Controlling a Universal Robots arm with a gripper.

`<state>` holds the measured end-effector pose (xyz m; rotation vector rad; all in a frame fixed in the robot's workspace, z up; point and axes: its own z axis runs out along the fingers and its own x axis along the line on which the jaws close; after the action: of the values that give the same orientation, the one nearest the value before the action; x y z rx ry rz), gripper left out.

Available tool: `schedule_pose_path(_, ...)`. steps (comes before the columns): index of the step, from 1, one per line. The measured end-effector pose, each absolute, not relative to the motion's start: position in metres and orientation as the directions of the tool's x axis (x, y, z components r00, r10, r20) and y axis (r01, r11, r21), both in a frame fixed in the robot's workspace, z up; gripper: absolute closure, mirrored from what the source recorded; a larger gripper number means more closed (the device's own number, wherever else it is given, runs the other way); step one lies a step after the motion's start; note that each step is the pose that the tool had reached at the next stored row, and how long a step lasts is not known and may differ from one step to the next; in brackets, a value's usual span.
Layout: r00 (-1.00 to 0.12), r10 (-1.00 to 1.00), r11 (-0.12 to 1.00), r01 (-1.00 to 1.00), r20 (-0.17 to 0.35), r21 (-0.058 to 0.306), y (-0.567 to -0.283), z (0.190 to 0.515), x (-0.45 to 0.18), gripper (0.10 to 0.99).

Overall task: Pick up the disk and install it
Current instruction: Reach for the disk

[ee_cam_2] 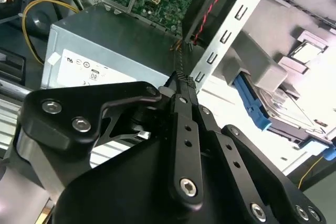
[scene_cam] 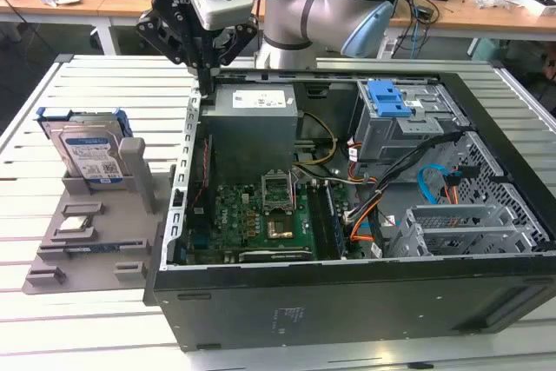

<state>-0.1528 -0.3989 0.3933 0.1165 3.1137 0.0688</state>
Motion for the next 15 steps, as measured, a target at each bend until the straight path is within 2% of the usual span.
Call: schedule_pose_path(15, -0.997, 0.075, 0.996, 0.074, -0.023, 0.045, -0.399, 0.393, -0.197, 0.98)
